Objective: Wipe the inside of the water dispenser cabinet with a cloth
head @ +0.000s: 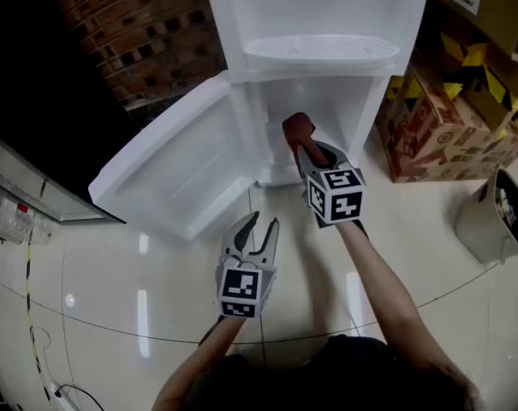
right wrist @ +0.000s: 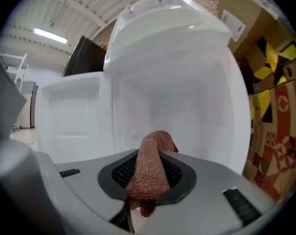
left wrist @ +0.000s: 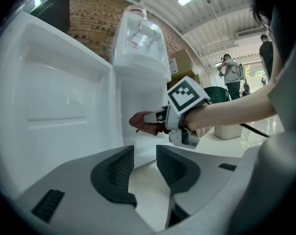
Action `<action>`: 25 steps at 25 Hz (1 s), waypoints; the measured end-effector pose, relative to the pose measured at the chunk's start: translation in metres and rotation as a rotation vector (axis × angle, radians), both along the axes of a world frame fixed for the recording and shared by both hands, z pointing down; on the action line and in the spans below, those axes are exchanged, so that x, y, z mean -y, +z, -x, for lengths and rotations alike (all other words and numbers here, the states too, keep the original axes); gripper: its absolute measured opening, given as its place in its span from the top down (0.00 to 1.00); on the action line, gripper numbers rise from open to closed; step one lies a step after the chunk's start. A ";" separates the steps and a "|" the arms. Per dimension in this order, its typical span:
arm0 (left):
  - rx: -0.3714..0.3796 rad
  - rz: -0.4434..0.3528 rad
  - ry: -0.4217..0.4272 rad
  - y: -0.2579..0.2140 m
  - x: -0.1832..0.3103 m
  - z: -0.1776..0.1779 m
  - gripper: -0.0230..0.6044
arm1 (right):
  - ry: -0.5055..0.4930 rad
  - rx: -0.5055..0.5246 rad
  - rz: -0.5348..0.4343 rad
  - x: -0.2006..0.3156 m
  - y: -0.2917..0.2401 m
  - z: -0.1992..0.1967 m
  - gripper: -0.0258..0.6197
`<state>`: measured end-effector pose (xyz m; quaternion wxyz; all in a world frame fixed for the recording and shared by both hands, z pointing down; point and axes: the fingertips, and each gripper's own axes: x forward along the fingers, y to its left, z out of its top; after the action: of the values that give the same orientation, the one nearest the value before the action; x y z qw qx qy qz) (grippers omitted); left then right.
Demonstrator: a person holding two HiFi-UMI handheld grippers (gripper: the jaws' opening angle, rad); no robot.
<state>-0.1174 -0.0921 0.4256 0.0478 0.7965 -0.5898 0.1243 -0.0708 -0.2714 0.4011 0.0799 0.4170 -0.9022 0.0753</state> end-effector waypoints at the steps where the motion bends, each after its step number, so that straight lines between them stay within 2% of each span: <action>1: 0.011 0.003 -0.004 -0.001 -0.003 0.005 0.77 | -0.014 -0.026 -0.001 0.008 0.005 0.011 0.83; 6: 0.012 0.038 -0.049 0.006 -0.016 0.029 0.77 | -0.060 -0.149 0.023 0.036 0.037 0.054 0.83; 13: 0.001 0.067 -0.098 0.024 -0.020 0.054 0.77 | -0.070 -0.191 0.083 0.042 0.073 0.078 0.83; 17: -0.014 0.090 -0.090 0.037 -0.018 0.048 0.77 | -0.021 -0.244 0.082 0.048 0.093 0.052 0.83; 22: -0.011 0.116 -0.045 0.045 -0.017 0.032 0.77 | 0.124 -0.280 0.090 0.069 0.098 -0.013 0.83; 25: -0.010 0.120 -0.046 0.047 -0.018 0.032 0.77 | 0.212 -0.289 0.111 0.074 0.099 -0.049 0.83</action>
<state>-0.1492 -0.0743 0.4723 0.1015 0.7791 -0.5990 0.1543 -0.0218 -0.3457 0.5001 0.2231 0.5111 -0.8269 0.0722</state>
